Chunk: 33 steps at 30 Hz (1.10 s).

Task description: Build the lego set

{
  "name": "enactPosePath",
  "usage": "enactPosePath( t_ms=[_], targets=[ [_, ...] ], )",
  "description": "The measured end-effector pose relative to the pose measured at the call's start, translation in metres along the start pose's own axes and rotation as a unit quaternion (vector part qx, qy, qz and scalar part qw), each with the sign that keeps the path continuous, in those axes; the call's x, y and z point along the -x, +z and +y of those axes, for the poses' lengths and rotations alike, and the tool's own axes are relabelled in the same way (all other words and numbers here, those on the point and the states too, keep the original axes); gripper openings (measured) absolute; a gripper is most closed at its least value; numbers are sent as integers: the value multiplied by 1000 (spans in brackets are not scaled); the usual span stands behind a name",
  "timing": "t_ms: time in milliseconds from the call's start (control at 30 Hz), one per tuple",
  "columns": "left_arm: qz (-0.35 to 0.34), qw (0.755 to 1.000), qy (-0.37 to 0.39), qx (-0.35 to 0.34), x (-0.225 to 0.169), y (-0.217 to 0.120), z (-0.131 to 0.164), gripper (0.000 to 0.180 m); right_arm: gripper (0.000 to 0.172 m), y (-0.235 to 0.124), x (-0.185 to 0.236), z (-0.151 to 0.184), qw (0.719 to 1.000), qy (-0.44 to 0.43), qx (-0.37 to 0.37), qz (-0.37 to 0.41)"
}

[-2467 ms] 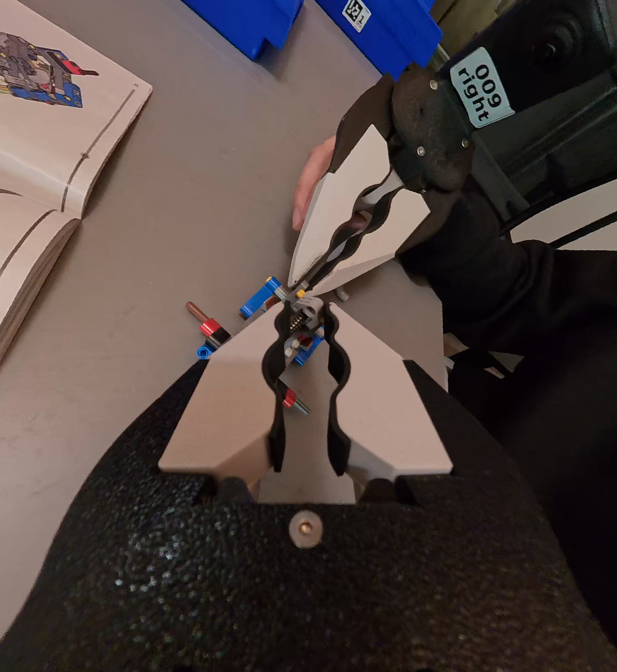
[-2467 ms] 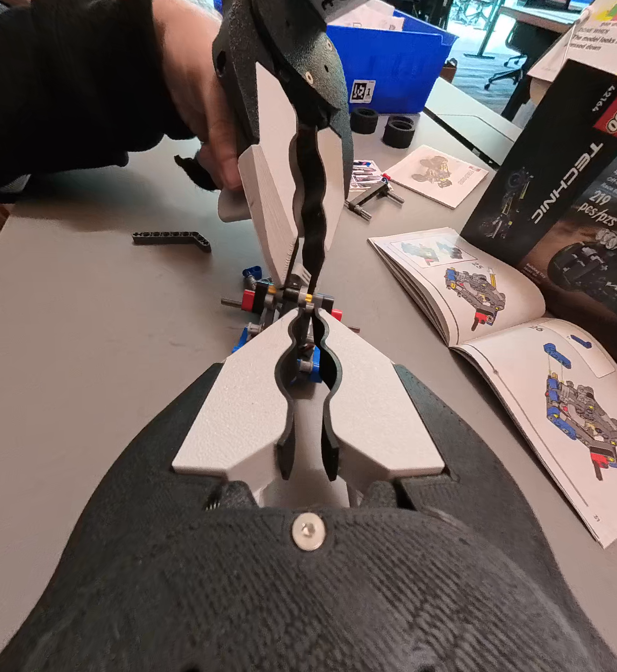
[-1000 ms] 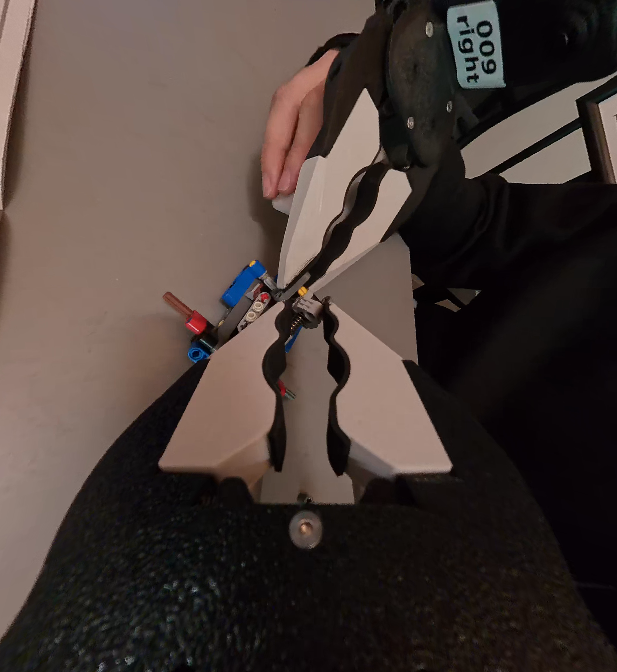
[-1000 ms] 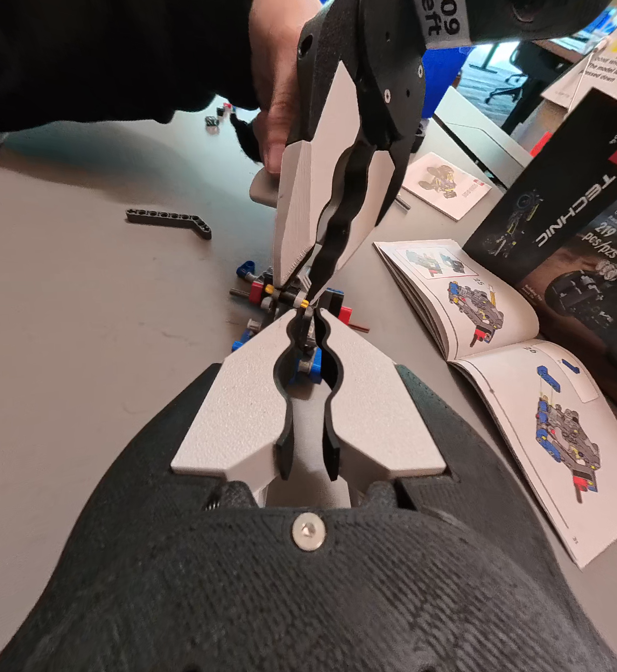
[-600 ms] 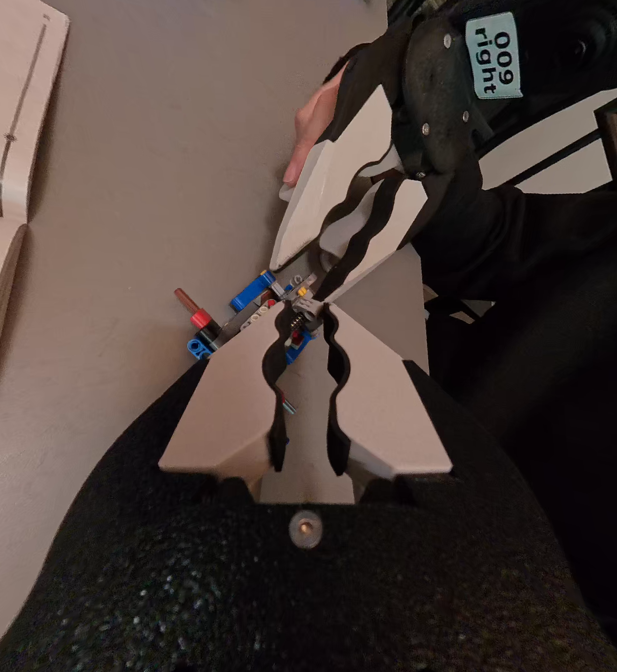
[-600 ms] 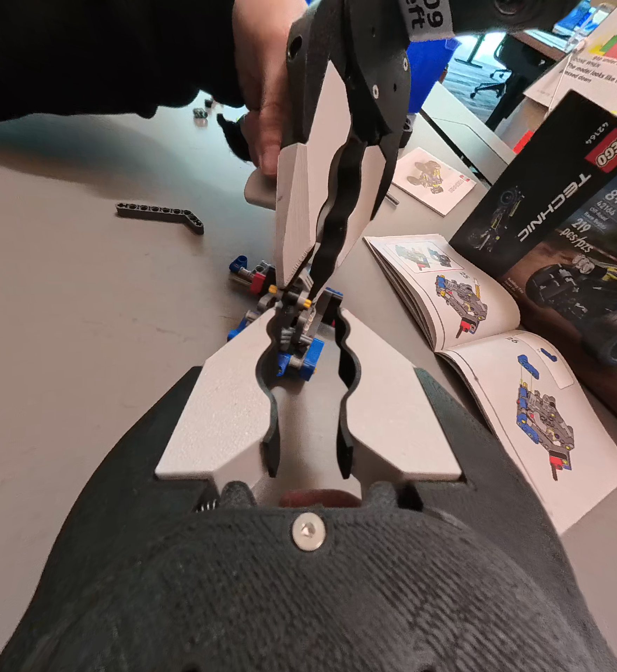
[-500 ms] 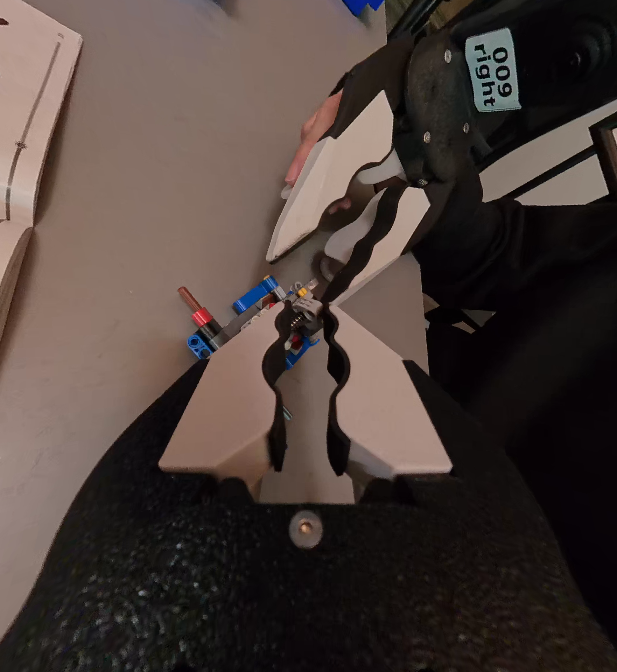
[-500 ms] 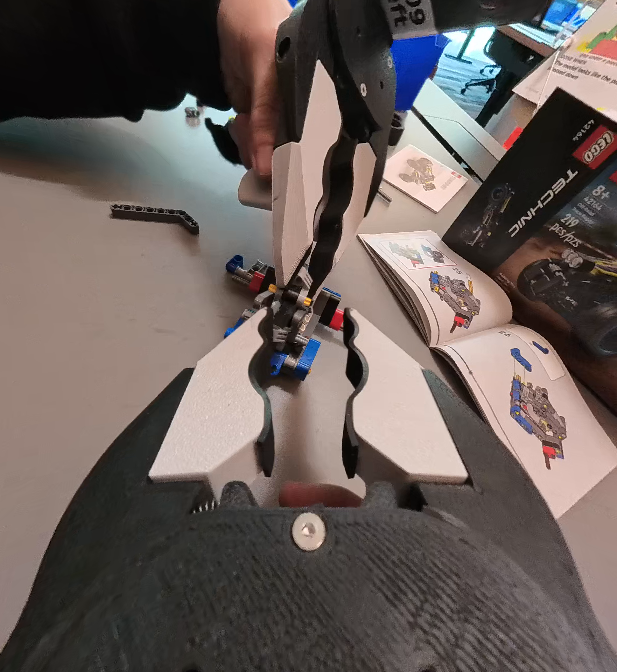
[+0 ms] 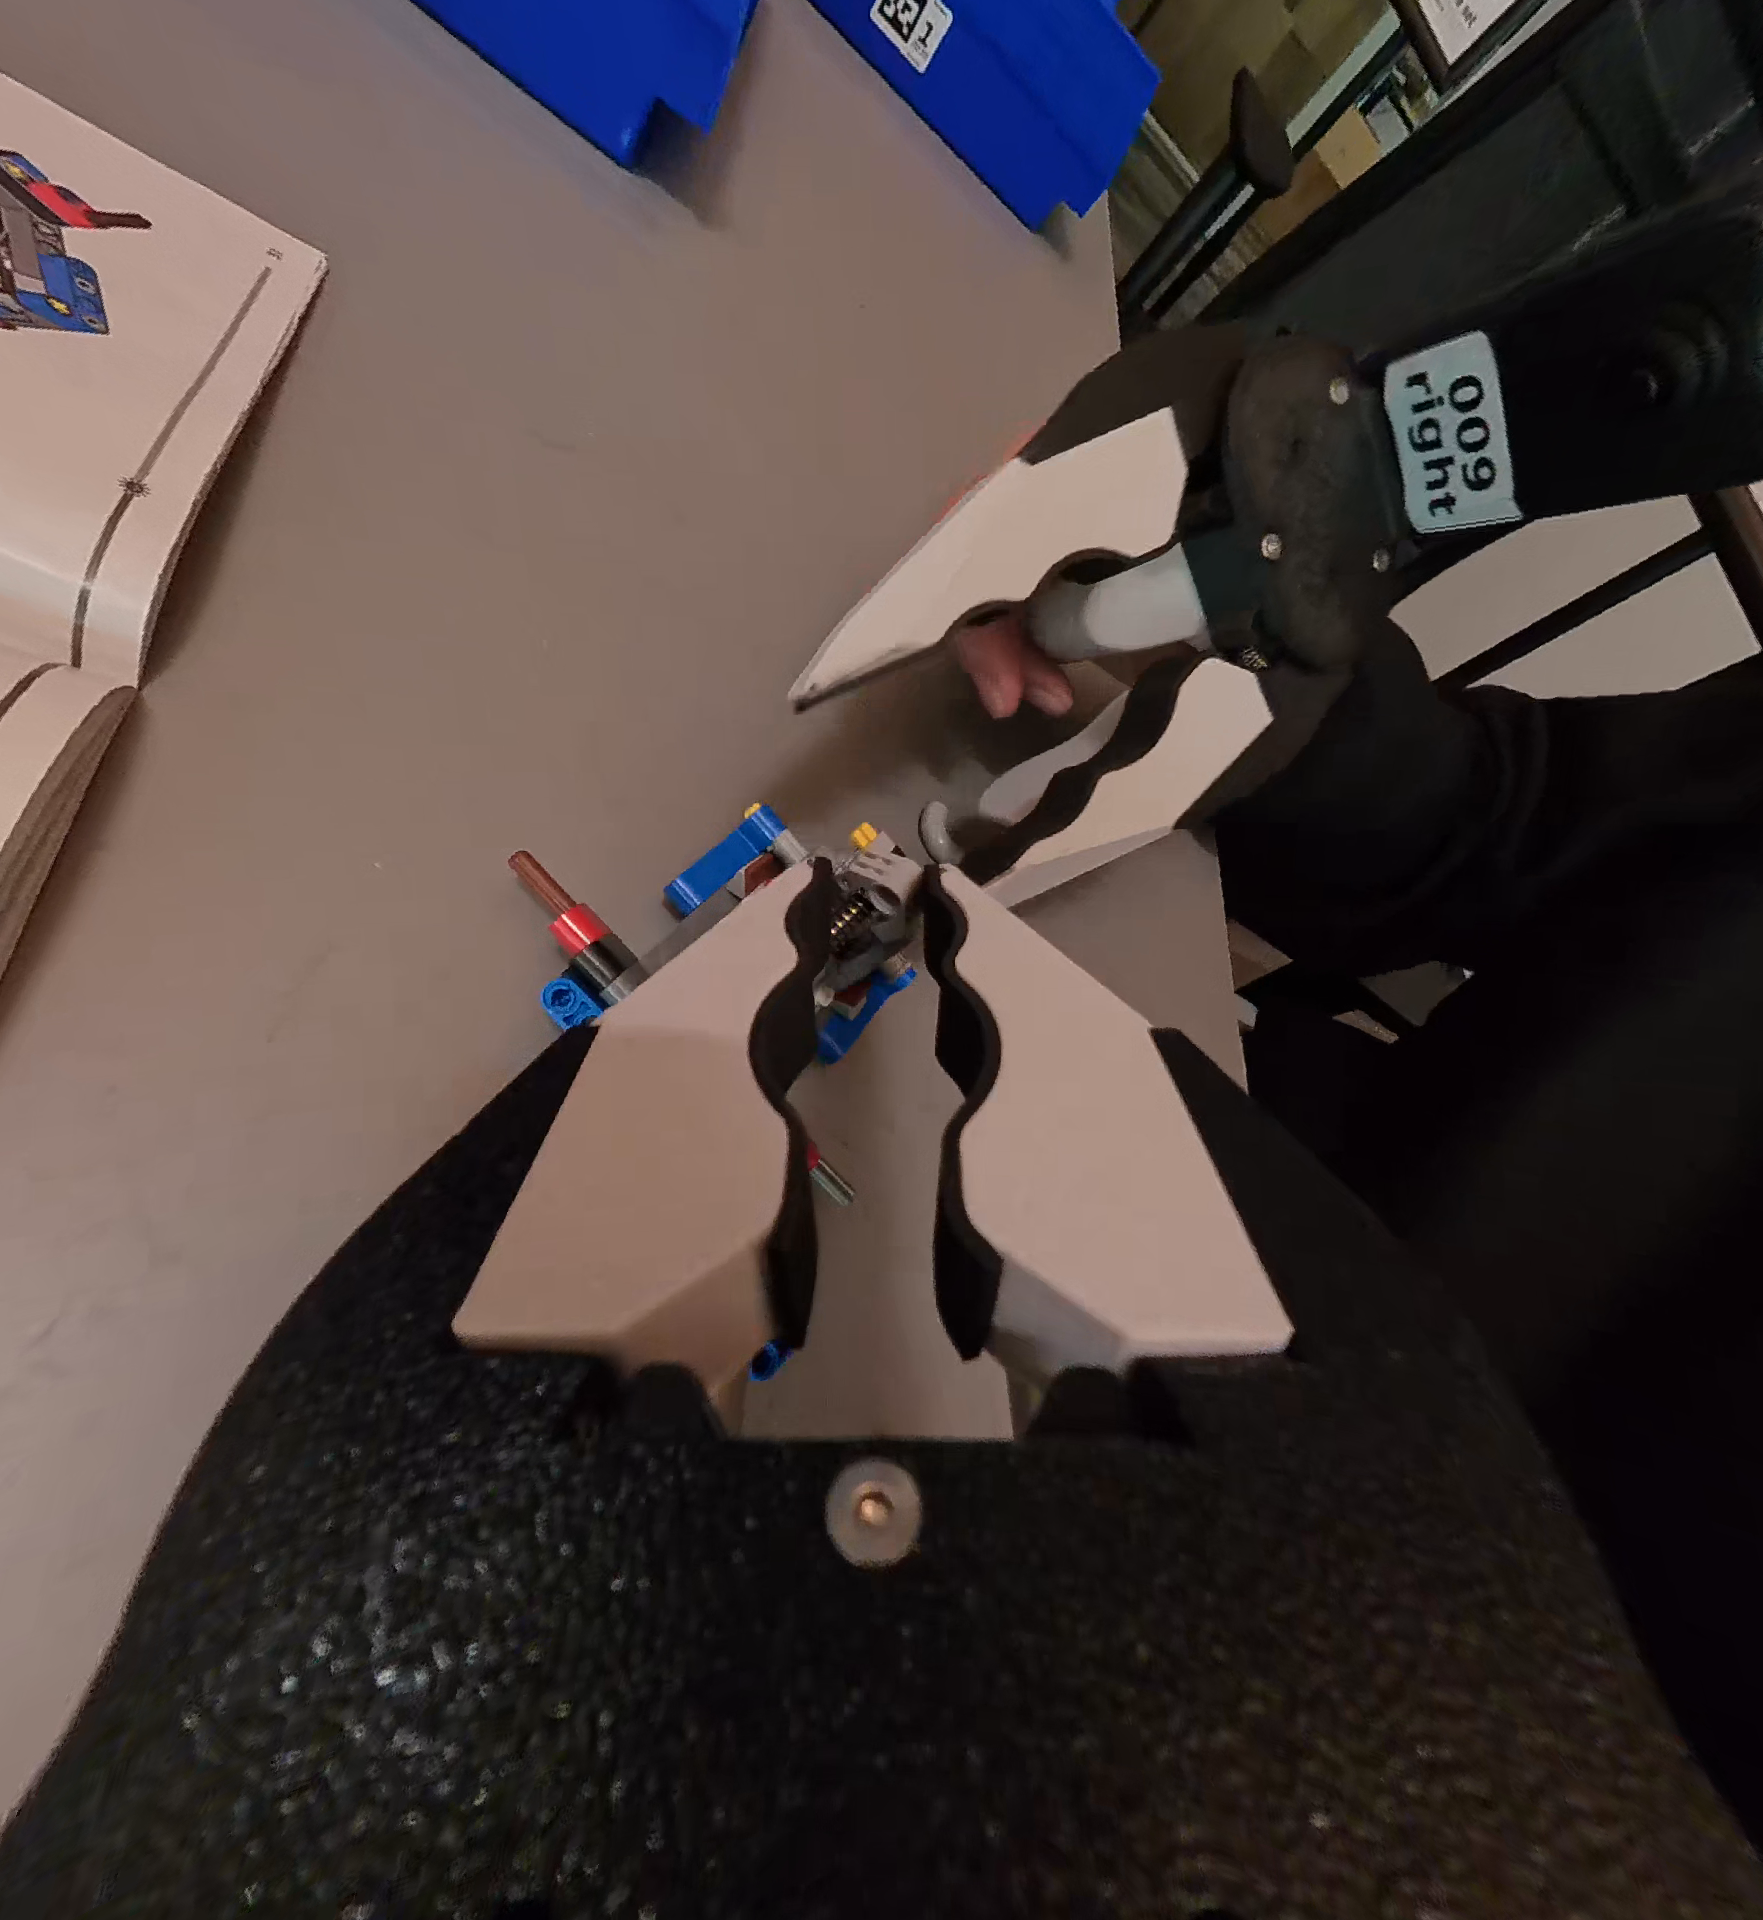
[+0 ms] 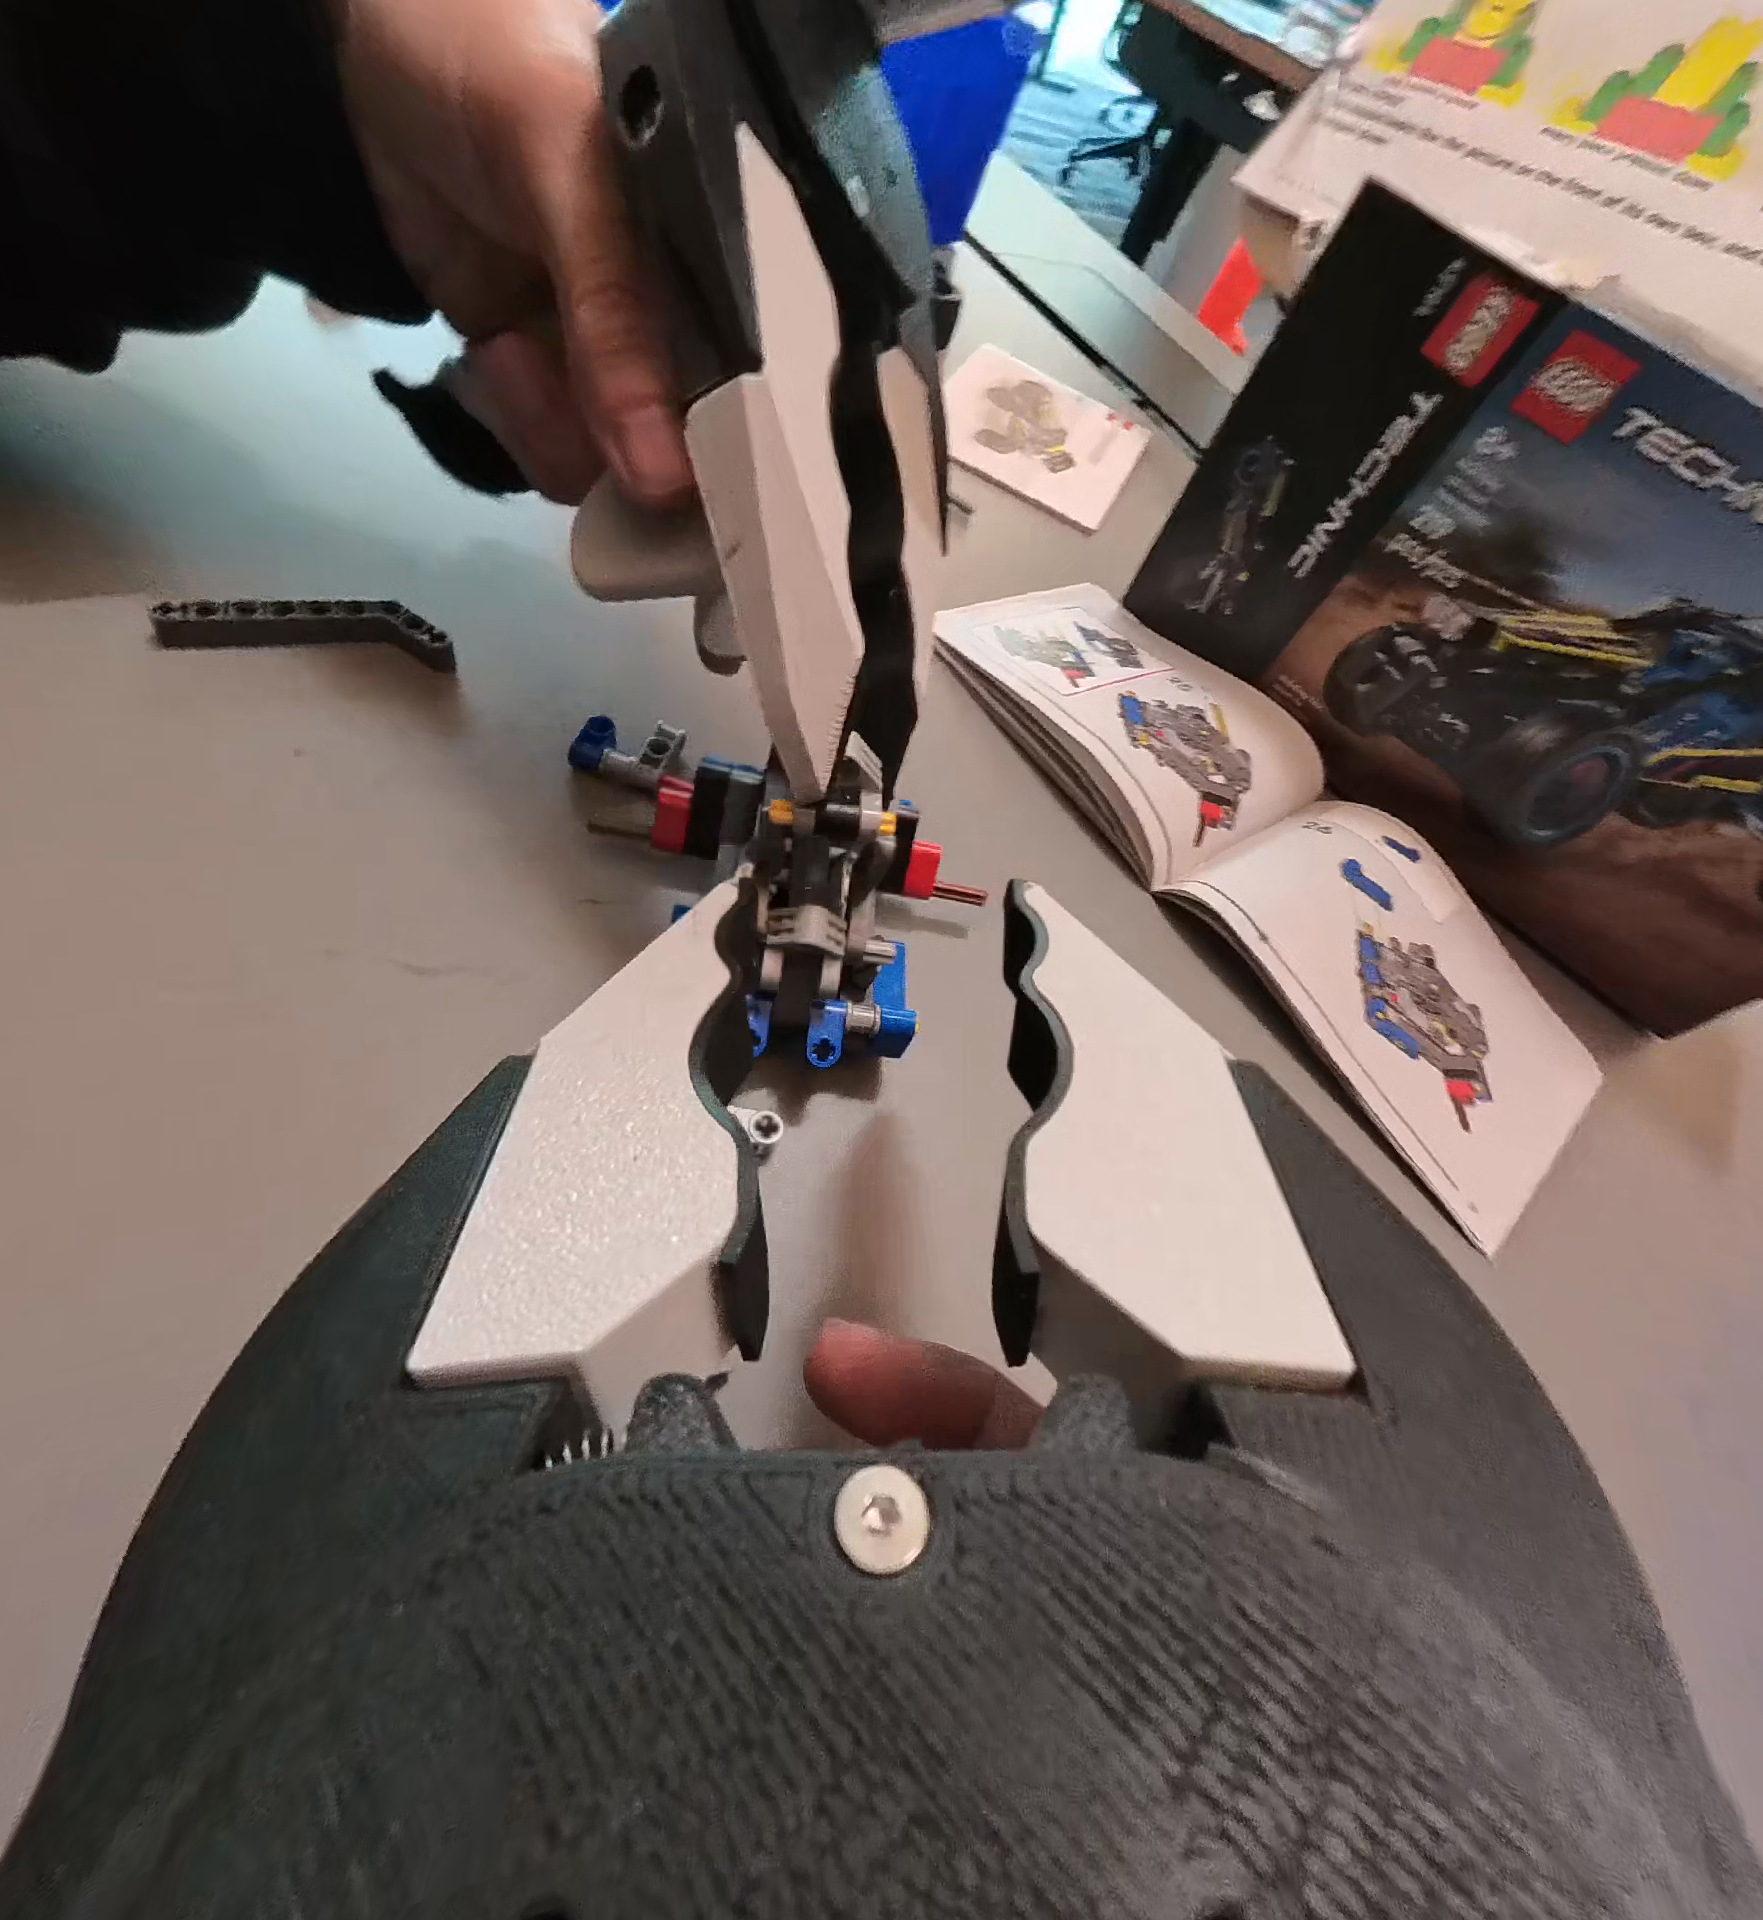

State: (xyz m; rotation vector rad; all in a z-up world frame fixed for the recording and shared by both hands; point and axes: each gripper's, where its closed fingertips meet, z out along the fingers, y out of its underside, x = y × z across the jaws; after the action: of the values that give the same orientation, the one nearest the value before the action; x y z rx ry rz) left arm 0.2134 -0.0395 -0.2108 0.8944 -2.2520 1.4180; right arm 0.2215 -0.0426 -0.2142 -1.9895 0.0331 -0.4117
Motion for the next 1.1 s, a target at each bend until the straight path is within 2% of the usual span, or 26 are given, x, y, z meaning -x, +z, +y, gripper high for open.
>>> enactPosePath(
  t_ms=[167,267,900,1100],
  targets=[
    [2,1000,3,-10,0,1,0,14,43,-7,-2,-10,998,49,-42,26],
    [4,1000,3,-17,0,2,-2,14,42,-3,0,-10,997,64,-45,12],
    [23,999,-10,-33,3,1,-3,14,27,5,0,-9,999,31,-34,11],
    [23,999,-2,-24,4,1,-2,14,33,7,-2,-7,999,44,-26,8]
  ],
)
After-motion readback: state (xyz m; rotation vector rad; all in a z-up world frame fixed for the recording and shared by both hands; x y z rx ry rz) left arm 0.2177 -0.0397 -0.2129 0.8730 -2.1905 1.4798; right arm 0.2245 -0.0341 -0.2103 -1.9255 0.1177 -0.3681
